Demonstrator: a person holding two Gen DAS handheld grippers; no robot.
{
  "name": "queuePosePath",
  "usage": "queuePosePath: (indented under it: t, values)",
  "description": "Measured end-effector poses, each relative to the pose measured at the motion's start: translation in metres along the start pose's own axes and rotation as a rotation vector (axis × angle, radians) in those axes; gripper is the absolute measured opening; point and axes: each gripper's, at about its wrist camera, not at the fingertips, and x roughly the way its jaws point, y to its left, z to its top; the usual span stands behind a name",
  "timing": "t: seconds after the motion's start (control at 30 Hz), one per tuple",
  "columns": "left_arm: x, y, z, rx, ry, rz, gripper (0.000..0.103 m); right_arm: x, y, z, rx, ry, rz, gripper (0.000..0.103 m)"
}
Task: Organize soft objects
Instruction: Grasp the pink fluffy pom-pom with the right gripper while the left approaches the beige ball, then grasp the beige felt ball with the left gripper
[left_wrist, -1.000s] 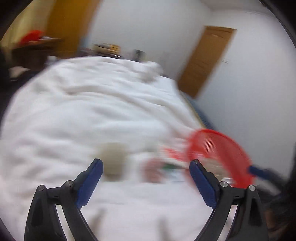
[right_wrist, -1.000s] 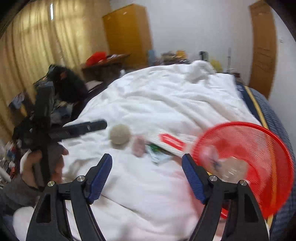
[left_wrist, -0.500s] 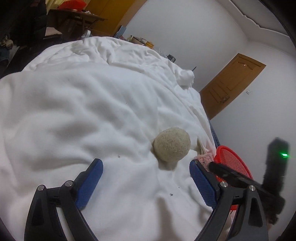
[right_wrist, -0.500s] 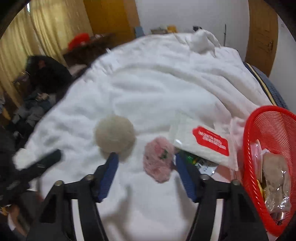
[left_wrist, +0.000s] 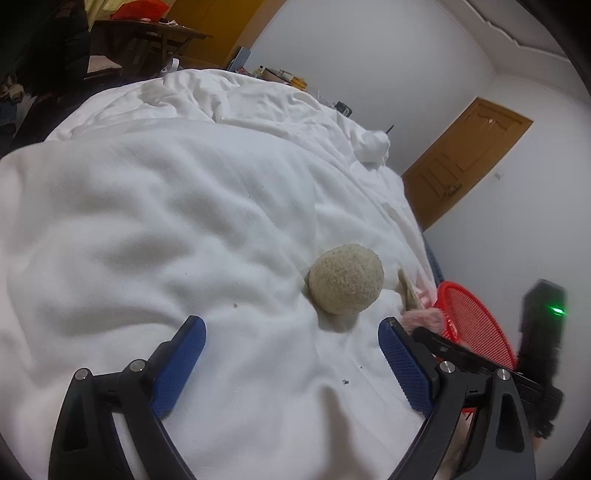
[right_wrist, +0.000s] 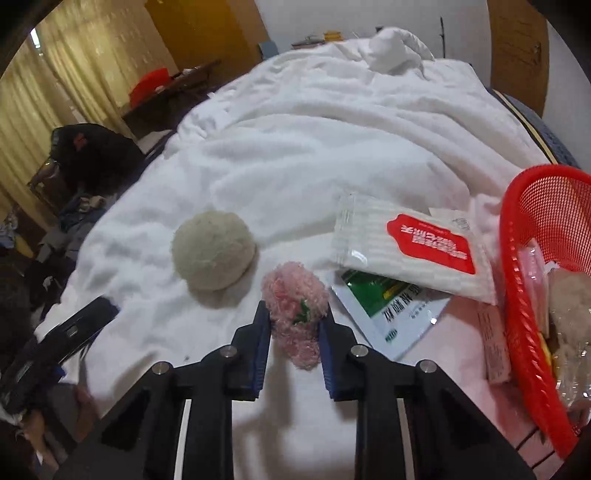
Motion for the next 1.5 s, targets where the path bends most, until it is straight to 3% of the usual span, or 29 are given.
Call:
queuePosePath:
  t: [0.23,0.4,0.53,0.63,0.67,0.73,0.8,1.07,1.37,1.5]
  values:
    - [0.017,-0.035,0.011,0.1,0.053,0.043,0.096,-0.041,-0.003,-0.019,-0.081,-0.034,0.008,0.023]
    - [0.049,-0.053,0.033,0.1,0.104,0.018,0.096,-0.053,-0.019,-0.04,-0.042,-0.09,0.005,0.023]
    - [0.066,-0.067,0.04,0.159,0.093,0.052,0.096,-0.046,-0.029,-0.039,-0.002,-0.083,0.019,0.023]
    - [0.078,-0.068,0.033,0.138,0.12,0.036,0.096,-0.042,-0.034,-0.04,0.025,-0.071,0.038,0.023]
    - [0.086,-0.069,0.029,0.136,0.132,0.061,0.093,-0.041,-0.035,-0.041,0.031,-0.07,0.043,0.023]
    - [0.096,-0.066,0.023,0.14,0.172,0.078,0.073,-0.041,-0.037,-0.042,0.041,-0.071,0.054,0.023]
    - [0.103,-0.06,0.016,0.129,0.204,0.083,0.065,-0.039,-0.038,-0.042,0.049,-0.057,0.065,0.024]
    - [0.076,-0.05,0.008,0.113,0.131,0.008,0.062,-0.042,-0.038,-0.043,0.054,-0.078,0.116,0.024]
    - [0.019,-0.072,-0.001,0.209,-0.077,-0.069,0.062,-0.081,-0.042,-0.041,0.078,-0.28,0.164,0.024]
    - [-0.001,-0.092,-0.005,0.269,-0.105,-0.127,0.062,-0.1,-0.041,-0.038,0.058,-0.353,0.177,0.023]
